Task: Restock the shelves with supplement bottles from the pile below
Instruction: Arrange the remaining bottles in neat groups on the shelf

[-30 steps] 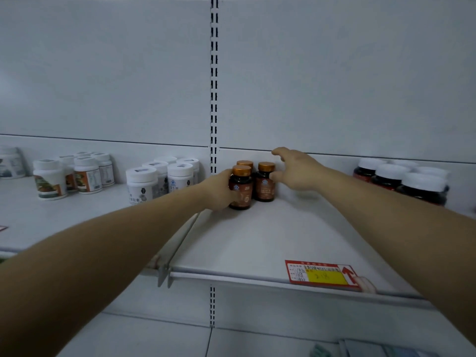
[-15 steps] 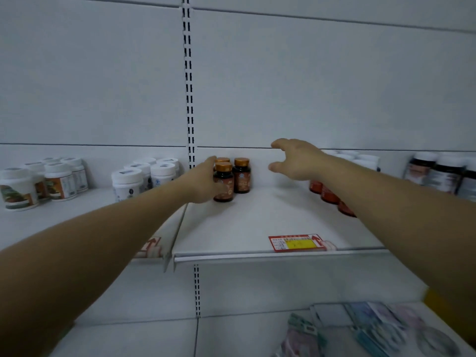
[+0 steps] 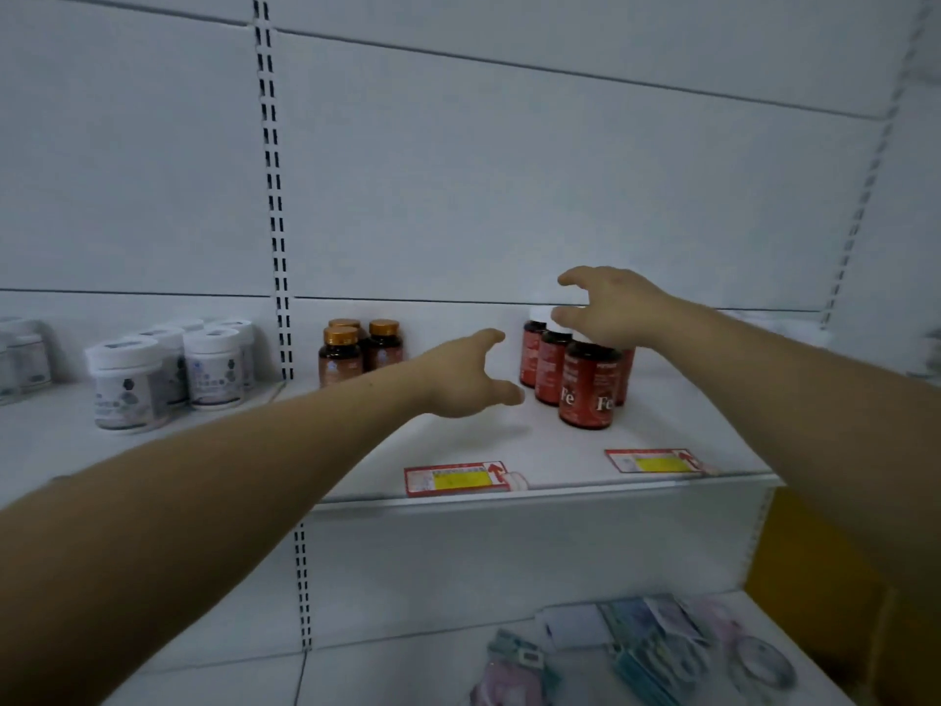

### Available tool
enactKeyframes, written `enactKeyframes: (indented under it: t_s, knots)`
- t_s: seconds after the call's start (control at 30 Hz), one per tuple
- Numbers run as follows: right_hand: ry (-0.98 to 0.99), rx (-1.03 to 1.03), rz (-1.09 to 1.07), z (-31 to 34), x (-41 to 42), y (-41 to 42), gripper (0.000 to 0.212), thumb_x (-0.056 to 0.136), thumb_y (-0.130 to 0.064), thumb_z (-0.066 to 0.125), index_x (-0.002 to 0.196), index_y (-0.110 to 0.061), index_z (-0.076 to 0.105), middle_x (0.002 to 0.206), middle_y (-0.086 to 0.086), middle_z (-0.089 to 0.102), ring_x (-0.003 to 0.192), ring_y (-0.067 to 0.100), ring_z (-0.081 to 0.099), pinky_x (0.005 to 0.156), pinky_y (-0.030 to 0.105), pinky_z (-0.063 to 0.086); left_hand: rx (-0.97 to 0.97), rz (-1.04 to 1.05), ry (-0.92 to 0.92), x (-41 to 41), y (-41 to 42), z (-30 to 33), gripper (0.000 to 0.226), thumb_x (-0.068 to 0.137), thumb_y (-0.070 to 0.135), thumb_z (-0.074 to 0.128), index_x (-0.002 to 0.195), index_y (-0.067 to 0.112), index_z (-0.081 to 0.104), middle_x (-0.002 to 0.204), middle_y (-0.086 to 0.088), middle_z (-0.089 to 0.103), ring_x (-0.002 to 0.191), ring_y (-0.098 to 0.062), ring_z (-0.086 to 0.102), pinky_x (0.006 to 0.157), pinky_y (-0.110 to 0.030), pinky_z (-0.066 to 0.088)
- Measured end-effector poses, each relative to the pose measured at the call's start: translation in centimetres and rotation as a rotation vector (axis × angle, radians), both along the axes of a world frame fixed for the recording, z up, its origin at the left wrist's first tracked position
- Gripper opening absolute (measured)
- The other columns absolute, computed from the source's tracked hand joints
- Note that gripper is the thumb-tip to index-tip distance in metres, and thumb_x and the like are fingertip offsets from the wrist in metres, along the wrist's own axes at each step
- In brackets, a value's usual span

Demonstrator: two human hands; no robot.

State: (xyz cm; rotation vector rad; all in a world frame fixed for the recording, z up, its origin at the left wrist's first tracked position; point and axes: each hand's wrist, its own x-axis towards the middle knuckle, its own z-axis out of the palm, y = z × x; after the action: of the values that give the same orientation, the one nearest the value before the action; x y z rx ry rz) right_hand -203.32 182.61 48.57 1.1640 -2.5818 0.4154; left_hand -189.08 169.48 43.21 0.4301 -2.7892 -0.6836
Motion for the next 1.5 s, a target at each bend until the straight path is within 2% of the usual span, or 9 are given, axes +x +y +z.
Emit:
enactKeyframes:
  t_s: [0.1,0.2,0.3,0.4,0.47,0.57,0.83,1.23,1.5]
  knots:
    - [-0.027,-0.045,0.013,0.1,-3.5,2.4,0.055,0.095,-0.047,0.047,0.145,-0.025,0.036,0.15,0.004,0.037,0.134,0.024,0.038,0.106,0.035,0.032,0.108,-0.029,0.05,-2.4,2.9,-0.2,0.08,0.086,0.036,0.065,0.149,0.023,0.017,0.153,0.0,0.029,0.13,-0.017,0.038,0.094,-0.02,0.03]
    - [-0.067,-0.093,0.049,-0.5,-6.7,4.2,0.052,0.097,-0.046,0.043,0.144,-0.024,0.039,0.149,0.002,0.04,0.133,0.022,0.04,0.105,0.032,0.031,0.238,-0.066,0.132,-4.8,5.2,-0.6,0.075,0.087,0.019,0.067,0.146,0.022,0.021,0.137,0.001,0.043,0.09,0.002,0.044,0.061,0.005,0.033]
    - [-0.102,-0.089,0.099,-2.0,-9.1,5.1,0.049,0.099,-0.043,0.039,0.144,-0.023,0.039,0.15,0.002,0.039,0.135,0.022,0.037,0.106,0.03,0.029,0.295,-0.056,0.199,-6.7,7.1,-1.2,0.078,0.086,0.011,0.066,0.146,0.022,0.018,0.113,0.009,0.038,0.071,0.01,0.037,0.047,0.007,0.032]
    - [-0.103,-0.05,0.185,-3.5,-10.2,5.6,0.048,0.1,-0.036,0.04,0.145,-0.018,0.037,0.152,0.007,0.036,0.137,0.024,0.034,0.107,0.03,0.027,0.336,-0.013,0.238,-8.2,8.0,-1.9,0.079,0.086,0.01,0.067,0.146,0.025,0.018,0.109,0.013,0.035,0.073,0.013,0.038,0.05,0.006,0.034]
    - [-0.077,-0.057,0.243,-4.4,-10.8,5.7,0.048,0.098,-0.029,0.048,0.142,-0.013,0.04,0.148,0.012,0.037,0.134,0.027,0.037,0.105,0.031,0.03,0.354,0.023,0.247,-9.0,8.2,-2.5,0.082,0.084,0.011,0.068,0.146,0.028,0.018,0.113,0.015,0.038,0.083,0.008,0.045,0.065,0.002,0.039]
    - [-0.118,-0.127,0.259,-5.4,-11.8,5.5,0.059,0.093,-0.031,0.057,0.145,-0.021,0.033,0.147,0.011,0.033,0.131,0.028,0.04,0.103,0.031,0.032,0.359,0.104,0.259,-10.0,8.0,-3.3,0.083,0.082,0.017,0.072,0.146,0.029,0.02,0.13,0.009,0.045,0.105,-0.009,0.049,0.088,-0.024,0.041]
    - [-0.131,-0.199,0.3,-6.7,-14.0,4.0,0.056,0.09,-0.029,0.062,0.137,-0.019,0.034,0.123,0.014,0.055,0.106,0.029,0.054,0.079,0.03,0.04,0.319,0.192,0.287,-10.8,7.6,-3.8,0.073,0.084,0.01,0.066,0.144,0.027,0.027,0.139,0.003,0.046,0.106,-0.023,0.059,0.094,-0.04,0.049]
    - [-0.207,-0.213,0.349,-6.2,-14.9,4.4,0.051,0.09,-0.035,0.061,0.134,-0.024,0.037,0.106,0.005,0.056,0.089,0.023,0.054,0.075,0.029,0.042,0.395,0.19,0.325,-10.9,7.7,-5.0,0.084,0.083,0.009,0.068,0.146,0.03,0.018,0.14,0.003,0.043,0.1,-0.013,0.058,0.088,-0.029,0.047]
    - [-0.292,-0.259,0.414,-6.3,-15.5,4.2,0.052,0.086,-0.026,0.066,0.131,-0.026,0.04,0.122,0.005,0.044,0.096,0.023,0.055,0.075,0.026,0.041,0.383,0.214,0.32,-10.7,7.7,-5.0,0.082,0.085,0.01,0.065,0.147,0.03,0.014,0.141,-0.002,0.043,0.108,-0.015,0.052,0.094,-0.032,0.045]
